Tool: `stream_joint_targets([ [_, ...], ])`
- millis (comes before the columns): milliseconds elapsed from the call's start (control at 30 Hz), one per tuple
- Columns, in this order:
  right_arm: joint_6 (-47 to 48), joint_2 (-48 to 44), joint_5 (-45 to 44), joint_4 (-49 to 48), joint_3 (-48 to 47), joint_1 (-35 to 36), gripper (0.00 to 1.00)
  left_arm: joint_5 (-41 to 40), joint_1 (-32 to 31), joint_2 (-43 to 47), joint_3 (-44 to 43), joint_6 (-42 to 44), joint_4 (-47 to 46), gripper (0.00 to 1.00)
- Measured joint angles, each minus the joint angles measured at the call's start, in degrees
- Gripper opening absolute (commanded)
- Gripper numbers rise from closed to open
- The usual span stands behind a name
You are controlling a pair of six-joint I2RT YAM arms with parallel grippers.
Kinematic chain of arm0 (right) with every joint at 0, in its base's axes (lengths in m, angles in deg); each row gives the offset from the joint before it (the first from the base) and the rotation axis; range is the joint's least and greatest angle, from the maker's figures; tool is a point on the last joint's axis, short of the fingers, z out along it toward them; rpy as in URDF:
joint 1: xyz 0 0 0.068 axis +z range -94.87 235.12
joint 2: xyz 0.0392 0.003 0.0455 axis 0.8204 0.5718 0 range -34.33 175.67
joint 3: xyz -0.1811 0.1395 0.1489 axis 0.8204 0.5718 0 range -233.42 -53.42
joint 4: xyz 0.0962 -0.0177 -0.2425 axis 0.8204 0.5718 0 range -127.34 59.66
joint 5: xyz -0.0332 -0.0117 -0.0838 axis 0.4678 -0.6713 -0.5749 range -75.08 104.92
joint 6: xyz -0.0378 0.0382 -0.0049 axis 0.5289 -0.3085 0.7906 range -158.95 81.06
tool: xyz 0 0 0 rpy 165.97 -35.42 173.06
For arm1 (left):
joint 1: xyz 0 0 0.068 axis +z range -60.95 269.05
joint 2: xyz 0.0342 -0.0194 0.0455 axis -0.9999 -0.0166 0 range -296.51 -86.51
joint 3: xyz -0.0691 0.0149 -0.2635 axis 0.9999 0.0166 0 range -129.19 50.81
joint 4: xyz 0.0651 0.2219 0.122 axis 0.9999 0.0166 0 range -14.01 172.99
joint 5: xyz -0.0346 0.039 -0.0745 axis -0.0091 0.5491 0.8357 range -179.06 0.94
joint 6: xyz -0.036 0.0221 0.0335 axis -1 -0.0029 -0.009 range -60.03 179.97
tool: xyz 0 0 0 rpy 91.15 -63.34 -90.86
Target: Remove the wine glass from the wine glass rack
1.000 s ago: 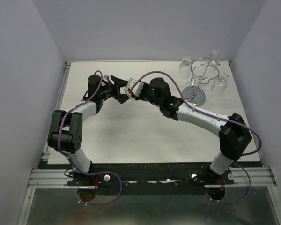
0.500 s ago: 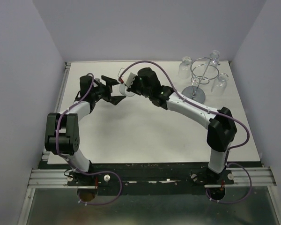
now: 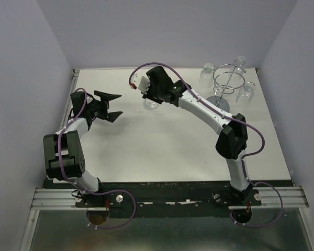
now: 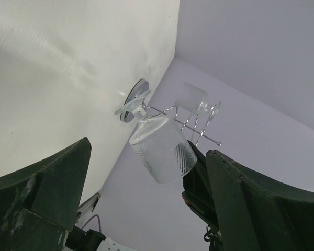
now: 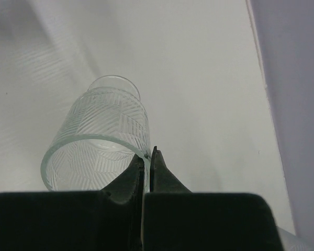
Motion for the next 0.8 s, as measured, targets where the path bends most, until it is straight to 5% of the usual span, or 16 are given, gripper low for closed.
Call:
stream_joint_targets([
  [300, 3.0, 3.5, 3.4, 11.1, -3.1, -4.7, 0.01, -1.1, 0.9, 0.0, 0.0, 1.2, 0.0, 0.99],
  [800, 3.3, 11.3, 9.5, 13.7, -9.9, -7.6, 0.01, -2.3, 0.9, -0.5, -0.1, 2.0, 0.1, 0.99],
])
